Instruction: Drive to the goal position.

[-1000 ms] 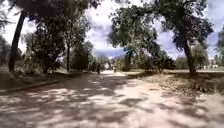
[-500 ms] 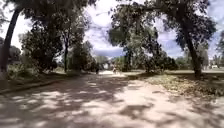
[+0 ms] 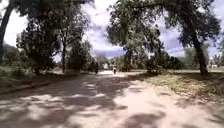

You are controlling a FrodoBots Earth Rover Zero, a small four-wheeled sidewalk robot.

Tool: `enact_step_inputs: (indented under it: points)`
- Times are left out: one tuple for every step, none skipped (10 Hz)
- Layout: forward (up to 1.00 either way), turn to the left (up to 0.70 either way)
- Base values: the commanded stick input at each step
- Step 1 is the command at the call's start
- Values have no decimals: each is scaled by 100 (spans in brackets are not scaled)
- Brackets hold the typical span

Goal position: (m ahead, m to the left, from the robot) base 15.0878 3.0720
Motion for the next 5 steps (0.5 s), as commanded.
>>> enact_step_inputs:
  points:
    - [85,0]
    - [85,0]
    - [85,0]
    - [85,0]
    - [85,0]
